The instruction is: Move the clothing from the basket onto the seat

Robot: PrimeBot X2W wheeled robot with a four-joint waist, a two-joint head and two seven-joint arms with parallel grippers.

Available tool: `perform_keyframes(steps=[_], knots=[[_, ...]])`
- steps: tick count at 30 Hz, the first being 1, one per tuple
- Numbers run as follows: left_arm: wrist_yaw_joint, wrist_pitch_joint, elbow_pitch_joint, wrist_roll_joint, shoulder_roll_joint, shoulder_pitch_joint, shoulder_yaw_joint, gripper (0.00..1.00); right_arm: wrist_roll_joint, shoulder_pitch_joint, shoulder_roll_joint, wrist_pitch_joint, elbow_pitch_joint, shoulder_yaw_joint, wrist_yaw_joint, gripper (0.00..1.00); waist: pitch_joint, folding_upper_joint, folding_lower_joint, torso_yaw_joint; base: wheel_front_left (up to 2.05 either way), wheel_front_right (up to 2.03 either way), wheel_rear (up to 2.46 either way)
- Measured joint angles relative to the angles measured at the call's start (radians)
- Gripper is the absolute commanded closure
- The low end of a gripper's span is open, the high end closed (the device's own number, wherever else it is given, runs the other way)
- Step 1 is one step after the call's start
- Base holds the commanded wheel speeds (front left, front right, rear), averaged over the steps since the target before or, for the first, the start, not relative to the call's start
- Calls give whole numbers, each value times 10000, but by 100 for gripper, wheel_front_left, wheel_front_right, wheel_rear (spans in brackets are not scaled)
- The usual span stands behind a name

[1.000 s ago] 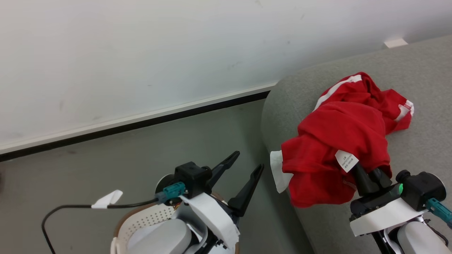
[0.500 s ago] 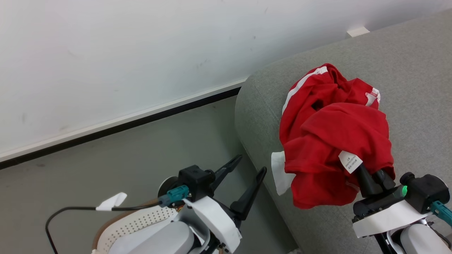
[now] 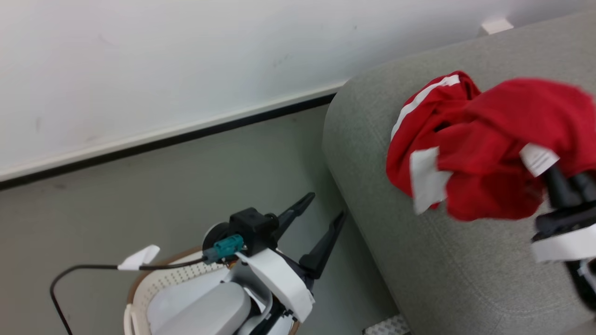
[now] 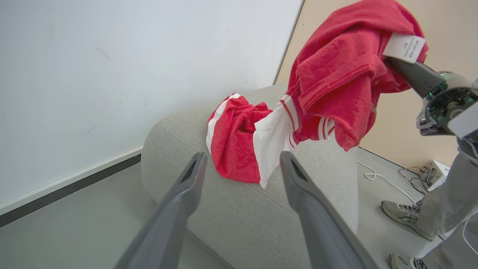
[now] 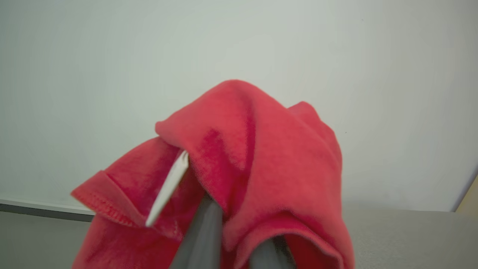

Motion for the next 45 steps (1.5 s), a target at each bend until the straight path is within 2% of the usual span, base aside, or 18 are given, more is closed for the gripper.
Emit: perform_keyframes(steps=[7,11,17,22,27,32,38,39,40,42,43,44,45], knots=[[119,334,-453,31,575,-347,205,0,468,-1379,-982,84,606,-899,0,100,1016,0,1,238,0,0,0],[203,545,-746,121,915,-527,314,0,938,-2172,-1421,288,1350,-1158,0,100,1749,0,1,338,0,0,0],[261,809,-1210,314,1179,-956,397,0,1471,-3333,-2376,709,2525,-1058,0,100,2872,0,2,591,0,0,0],[299,1032,-1448,397,1593,-1097,453,0,1883,-4390,-2556,1419,3452,-826,0,100,3826,0,3,756,0,0,0],[307,1091,-1613,447,1776,-1252,535,0,2054,-5149,-2920,2433,4393,-48,0,100,4599,0,2,949,0,0,0],[355,1024,-1616,454,1808,-1267,575,0,2663,-5390,-2974,4360,4999,1315,2,100,4963,0,2,1104,0,0,0],[364,899,-1534,451,1768,-1332,589,0,3143,-5709,-3361,4932,5306,2025,2,100,4920,0,1,1105,0,0,0],[362,884,-1496,439,1770,-1333,600,0,3210,-5718,-3359,4978,5340,2132,2,98,4884,0,1,1086,0,0,0],[359,846,-1440,437,1776,-1331,604,0,3290,-5718,-3365,5056,5373,2238,2,89,4838,0,1,1064,0,0,0],[332,798,-1367,395,1791,-1308,608,0,3446,-5717,-3377,5110,5411,2429,2,62,4729,0,1,1014,0,0,0],[332,763,-1319,374,1801,-1282,616,0,3511,-5715,-3392,5108,5419,2527,2,37,4669,0,0,988,0,0,0],[332,731,-1267,366,1812,-1245,631,0,3584,-5711,-3405,5104,5427,2627,2,0,4597,0,0,961,0,0,0],[332,709,-1223,357,1829,-1215,633,0,3639,-5702,-3419,5097,5434,2729,2,0,4517,0,0,937,0,0,0]])
